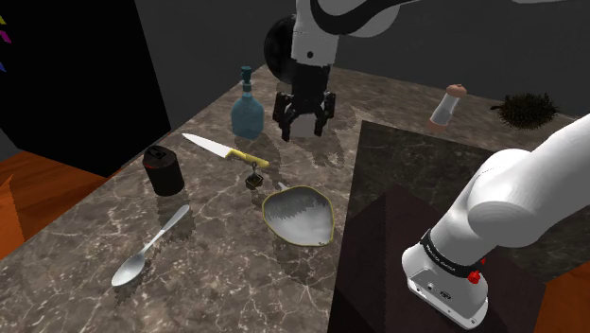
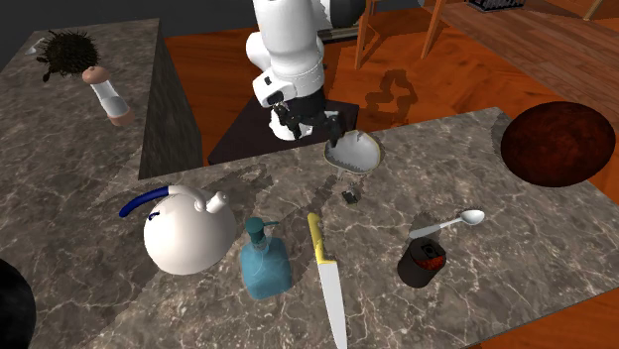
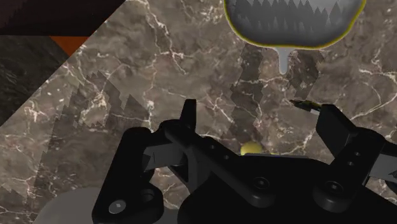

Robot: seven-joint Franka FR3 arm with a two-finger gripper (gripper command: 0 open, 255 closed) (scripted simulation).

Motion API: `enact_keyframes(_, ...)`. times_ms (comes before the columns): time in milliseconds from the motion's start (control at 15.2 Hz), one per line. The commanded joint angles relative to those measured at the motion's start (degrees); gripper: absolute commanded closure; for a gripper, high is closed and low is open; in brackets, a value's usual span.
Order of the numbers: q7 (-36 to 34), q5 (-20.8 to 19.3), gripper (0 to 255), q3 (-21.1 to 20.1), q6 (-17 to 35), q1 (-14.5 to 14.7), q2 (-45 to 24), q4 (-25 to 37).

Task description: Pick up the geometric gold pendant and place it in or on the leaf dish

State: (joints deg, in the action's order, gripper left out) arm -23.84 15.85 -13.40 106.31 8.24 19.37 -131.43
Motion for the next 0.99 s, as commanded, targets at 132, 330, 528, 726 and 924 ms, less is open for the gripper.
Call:
enact_keyframes(132, -4.2, 0.3, 0, -3.0, 4.3, 1.0, -7.4, 4.5)
enact_keyframes(330, -7.5, -0.4, 0, -4.8, 6.8, 1.8, -13.3, 8.9)
enact_keyframes(528, -9.3, -1.0, 0, -5.8, 8.7, 2.5, -16.9, 11.0)
enact_keyframes(726, -9.4, -0.9, 0, -6.1, 11.0, 2.7, -17.6, 9.5)
enact_keyframes(924, -9.4, -0.9, 0, -6.4, 13.4, 3.0, -18.5, 8.0)
